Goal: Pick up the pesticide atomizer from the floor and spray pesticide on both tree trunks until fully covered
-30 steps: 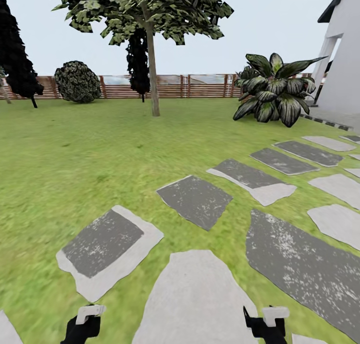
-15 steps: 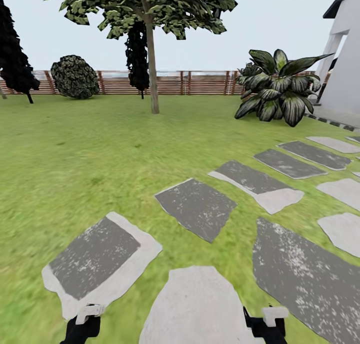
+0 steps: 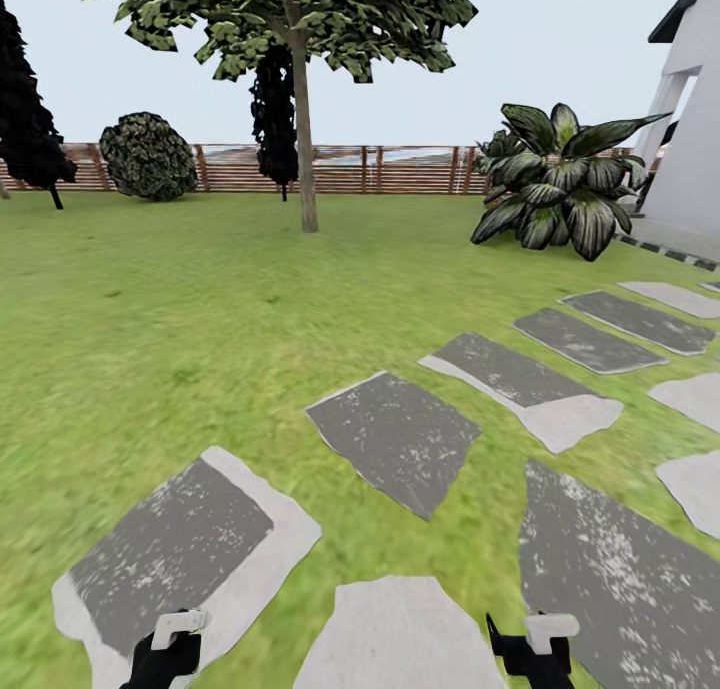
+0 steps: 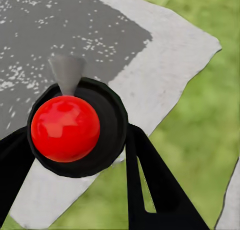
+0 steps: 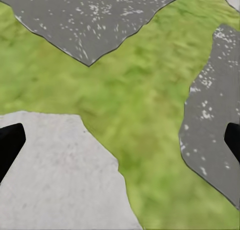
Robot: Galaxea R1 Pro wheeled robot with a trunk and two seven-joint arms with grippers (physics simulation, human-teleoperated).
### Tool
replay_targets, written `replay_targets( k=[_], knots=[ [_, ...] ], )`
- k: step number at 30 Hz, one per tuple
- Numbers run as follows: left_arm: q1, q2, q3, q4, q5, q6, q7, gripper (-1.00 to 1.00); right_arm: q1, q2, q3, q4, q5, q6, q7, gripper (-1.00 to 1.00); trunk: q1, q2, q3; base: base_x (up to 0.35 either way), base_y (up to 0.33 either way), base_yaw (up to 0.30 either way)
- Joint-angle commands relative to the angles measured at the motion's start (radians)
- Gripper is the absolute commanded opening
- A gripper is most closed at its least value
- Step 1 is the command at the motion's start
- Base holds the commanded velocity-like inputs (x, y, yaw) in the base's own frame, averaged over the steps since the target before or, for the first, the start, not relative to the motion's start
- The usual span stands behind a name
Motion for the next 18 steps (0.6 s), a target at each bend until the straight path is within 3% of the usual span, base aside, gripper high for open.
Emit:
replay_targets(
  k=[1, 18],
  knots=[
    [-0.001, 0.000, 0.006, 0.001, 0.004, -0.002, -0.008, -1.00, -0.001, 0.000, 0.000, 0.000, 0.000, -0.003, 0.000, 1.00, 0.000, 0.000, -0.001, 0.339, 0.000, 0.000],
    [-0.001, 0.000, 0.006, 0.000, 0.004, -0.002, -0.008, -1.00, 0.000, 0.000, 0.000, 0.000, 0.000, -0.003, 0.000, 1.00, 0.000, 0.000, -0.001, 0.339, 0.000, 0.000]
  ],
)
